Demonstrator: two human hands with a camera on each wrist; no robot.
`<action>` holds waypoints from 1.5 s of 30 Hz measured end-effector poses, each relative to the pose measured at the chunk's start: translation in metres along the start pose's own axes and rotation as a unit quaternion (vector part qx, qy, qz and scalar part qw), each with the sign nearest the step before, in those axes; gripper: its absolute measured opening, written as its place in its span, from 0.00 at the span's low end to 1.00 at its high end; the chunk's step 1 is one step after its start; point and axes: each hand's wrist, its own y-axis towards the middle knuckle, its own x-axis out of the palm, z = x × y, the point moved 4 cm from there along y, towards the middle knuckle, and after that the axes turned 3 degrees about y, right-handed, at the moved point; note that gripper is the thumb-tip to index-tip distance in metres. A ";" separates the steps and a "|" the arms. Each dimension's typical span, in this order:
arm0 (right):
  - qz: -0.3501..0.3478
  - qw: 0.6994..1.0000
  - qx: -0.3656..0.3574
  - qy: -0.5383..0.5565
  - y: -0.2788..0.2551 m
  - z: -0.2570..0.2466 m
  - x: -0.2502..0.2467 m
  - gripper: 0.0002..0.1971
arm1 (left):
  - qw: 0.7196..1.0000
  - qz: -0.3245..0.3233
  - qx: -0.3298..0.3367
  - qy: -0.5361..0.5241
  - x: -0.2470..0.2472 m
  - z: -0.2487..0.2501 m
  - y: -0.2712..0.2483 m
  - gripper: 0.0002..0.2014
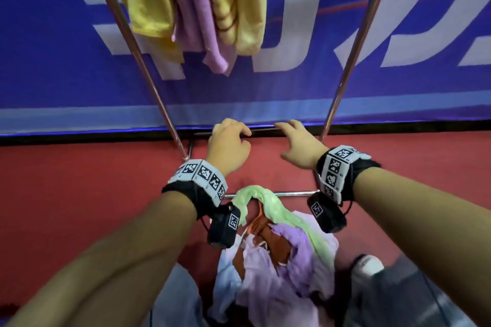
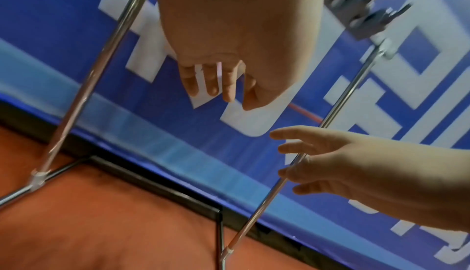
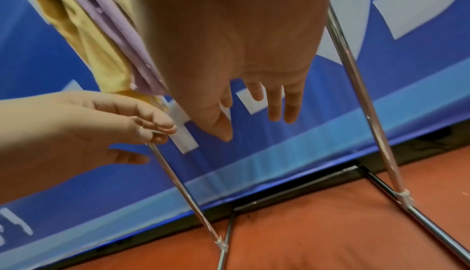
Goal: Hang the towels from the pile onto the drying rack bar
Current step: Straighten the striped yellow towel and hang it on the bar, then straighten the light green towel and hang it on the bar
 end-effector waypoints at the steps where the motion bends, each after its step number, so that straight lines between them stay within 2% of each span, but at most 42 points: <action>1: -0.013 1.000 0.015 0.004 0.002 0.013 0.013 0.41 | 1.000 -0.018 -0.022 0.000 0.016 -0.011 -0.003 0.14; 5: -0.061 0.996 0.071 -0.002 0.012 0.057 0.060 0.40 | 0.994 -0.082 -0.077 0.014 0.074 -0.053 -0.013 0.15; 9: -0.106 0.988 0.110 0.001 0.023 0.092 0.102 0.39 | 0.986 -0.131 -0.100 0.009 0.119 -0.084 -0.016 0.15; 16: -0.181 0.964 0.195 -0.005 0.041 0.150 0.182 0.33 | 0.969 -0.180 -0.167 -0.005 0.191 -0.132 -0.011 0.15; 25: -0.237 0.953 0.186 -0.037 0.053 0.192 0.277 0.27 | 0.948 -0.217 -0.232 -0.024 0.263 -0.186 -0.013 0.13; 29: -0.269 0.940 0.205 -0.045 0.060 0.204 0.315 0.26 | 0.945 -0.215 -0.246 -0.032 0.280 -0.201 -0.011 0.13; 32: -0.295 0.933 0.203 -0.043 0.066 0.211 0.338 0.27 | 0.936 -0.249 -0.244 -0.037 0.294 -0.210 -0.019 0.14; 35: -0.313 0.924 0.213 -0.048 0.076 0.214 0.348 0.29 | 0.933 -0.262 -0.239 -0.056 0.302 -0.215 -0.023 0.20; 39: -0.327 0.917 0.222 -0.047 0.081 0.219 0.365 0.24 | 0.940 -0.243 -0.228 -0.070 0.306 -0.220 -0.014 0.13; 43: -0.338 0.911 0.231 -0.041 0.075 0.223 0.369 0.23 | 0.940 -0.241 -0.231 -0.072 0.307 -0.224 -0.013 0.13; 45: -0.317 0.918 0.239 -0.020 0.075 0.227 0.366 0.22 | 0.940 -0.253 -0.222 -0.056 0.306 -0.221 -0.015 0.14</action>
